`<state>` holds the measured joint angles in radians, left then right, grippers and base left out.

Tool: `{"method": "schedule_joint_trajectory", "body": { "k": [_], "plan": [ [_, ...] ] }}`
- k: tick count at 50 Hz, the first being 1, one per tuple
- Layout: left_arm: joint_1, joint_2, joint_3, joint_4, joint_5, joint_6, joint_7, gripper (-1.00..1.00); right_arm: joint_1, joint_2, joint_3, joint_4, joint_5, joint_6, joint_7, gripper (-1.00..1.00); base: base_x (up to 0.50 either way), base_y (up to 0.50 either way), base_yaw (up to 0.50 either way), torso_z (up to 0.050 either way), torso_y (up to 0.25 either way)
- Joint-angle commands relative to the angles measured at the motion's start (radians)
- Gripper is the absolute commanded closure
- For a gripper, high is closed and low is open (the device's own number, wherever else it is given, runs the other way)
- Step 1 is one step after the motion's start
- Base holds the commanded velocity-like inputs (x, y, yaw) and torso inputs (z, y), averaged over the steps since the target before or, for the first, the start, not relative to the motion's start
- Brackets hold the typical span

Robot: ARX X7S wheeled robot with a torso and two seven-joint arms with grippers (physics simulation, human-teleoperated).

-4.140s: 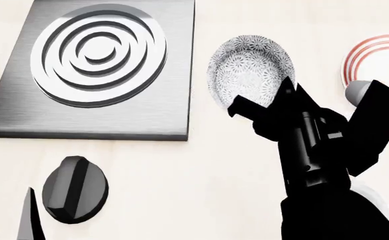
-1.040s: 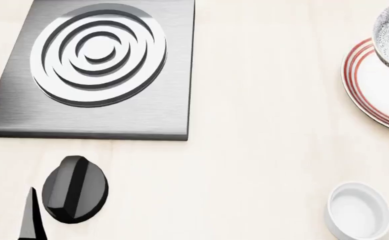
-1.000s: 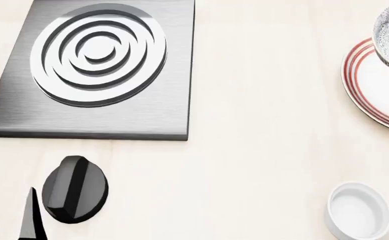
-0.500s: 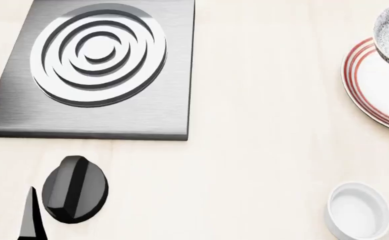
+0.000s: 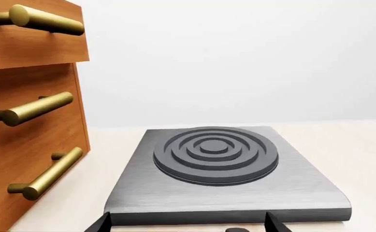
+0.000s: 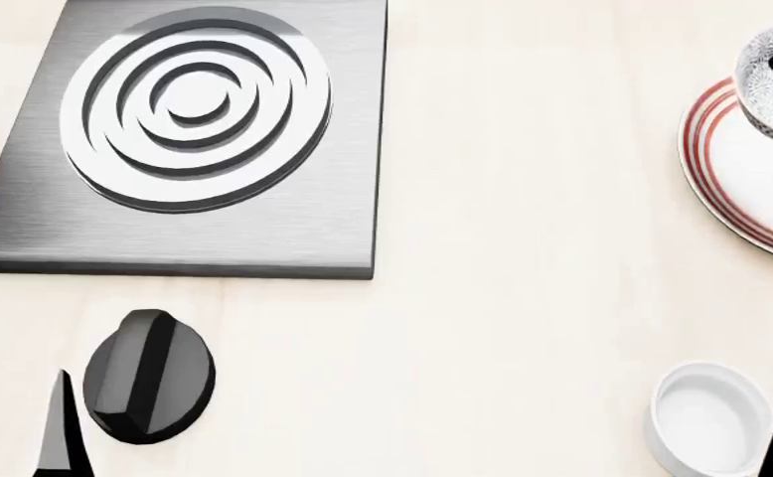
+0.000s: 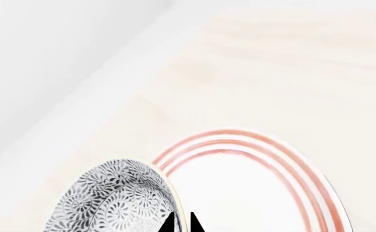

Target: Pick the akita bowl next to the ramekin and place it on the plate.

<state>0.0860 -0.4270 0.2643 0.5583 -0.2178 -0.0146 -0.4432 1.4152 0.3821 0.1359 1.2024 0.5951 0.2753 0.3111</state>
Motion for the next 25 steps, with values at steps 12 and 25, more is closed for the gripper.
{"method": "schedule_joint_trajectory", "body": {
  "k": [12,25],
  "plan": [
    [-0.003,-0.004,0.000,-0.001,-0.010,0.000,-0.003,-1.00,0.015,-0.015,0.088,0.105,-0.126,-0.070,-0.058,1.00,0.00,0.00,0.00,0.000,0.000],
    [-0.004,-0.005,0.009,-0.006,-0.006,0.006,-0.001,-1.00,0.012,-0.016,0.223,0.106,-0.249,-0.079,-0.071,1.00,0.00,0.00,0.00,0.000,0.001]
  ]
}}
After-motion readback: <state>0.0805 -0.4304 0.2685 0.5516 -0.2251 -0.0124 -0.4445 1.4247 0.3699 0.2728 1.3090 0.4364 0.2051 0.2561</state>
